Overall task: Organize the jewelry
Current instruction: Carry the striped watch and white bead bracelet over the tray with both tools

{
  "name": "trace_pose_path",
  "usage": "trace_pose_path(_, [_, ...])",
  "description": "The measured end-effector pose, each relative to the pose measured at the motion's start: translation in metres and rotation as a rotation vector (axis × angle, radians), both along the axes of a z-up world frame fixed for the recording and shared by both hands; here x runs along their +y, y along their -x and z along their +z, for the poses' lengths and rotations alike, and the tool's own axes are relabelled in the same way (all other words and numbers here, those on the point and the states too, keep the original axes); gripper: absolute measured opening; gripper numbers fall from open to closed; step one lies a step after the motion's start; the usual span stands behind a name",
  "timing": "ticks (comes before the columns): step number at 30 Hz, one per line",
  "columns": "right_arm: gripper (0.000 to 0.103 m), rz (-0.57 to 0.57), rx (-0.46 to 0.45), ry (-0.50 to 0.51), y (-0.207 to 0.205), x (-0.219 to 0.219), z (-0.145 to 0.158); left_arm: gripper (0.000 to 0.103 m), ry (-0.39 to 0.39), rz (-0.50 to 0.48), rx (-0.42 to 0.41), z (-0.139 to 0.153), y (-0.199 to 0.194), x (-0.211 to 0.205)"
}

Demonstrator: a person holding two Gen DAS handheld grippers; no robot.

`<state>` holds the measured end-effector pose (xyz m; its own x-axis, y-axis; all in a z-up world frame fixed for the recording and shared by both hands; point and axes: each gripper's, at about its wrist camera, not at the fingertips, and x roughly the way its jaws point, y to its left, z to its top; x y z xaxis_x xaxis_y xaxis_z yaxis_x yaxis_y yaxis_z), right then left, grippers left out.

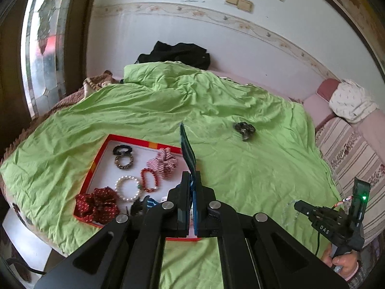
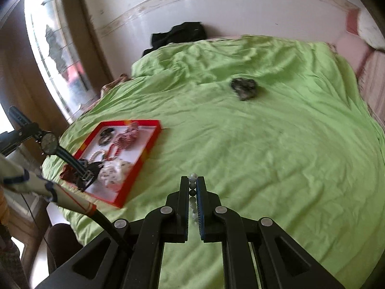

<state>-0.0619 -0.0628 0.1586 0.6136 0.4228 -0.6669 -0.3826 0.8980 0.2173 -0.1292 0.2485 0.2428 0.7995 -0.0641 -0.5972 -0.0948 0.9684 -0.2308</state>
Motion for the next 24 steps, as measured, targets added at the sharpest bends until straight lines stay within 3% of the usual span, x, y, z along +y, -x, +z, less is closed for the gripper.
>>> trace_pose_path(10, [0.007,0.117,0.017,0.053,0.000,0.066,-0.002,0.001,0.141,-0.013,0.085,-0.040,-0.015,0.024])
trace_pose_path(20, [0.007,0.190,0.021,0.025,-0.020,0.115,0.012,0.001,0.169,-0.094,0.051,-0.023,-0.058,0.036])
trace_pose_path(24, [0.007,0.217,0.013,0.016,-0.033,0.137,0.019,0.001,0.216,-0.108,0.043,-0.020,-0.085,0.052])
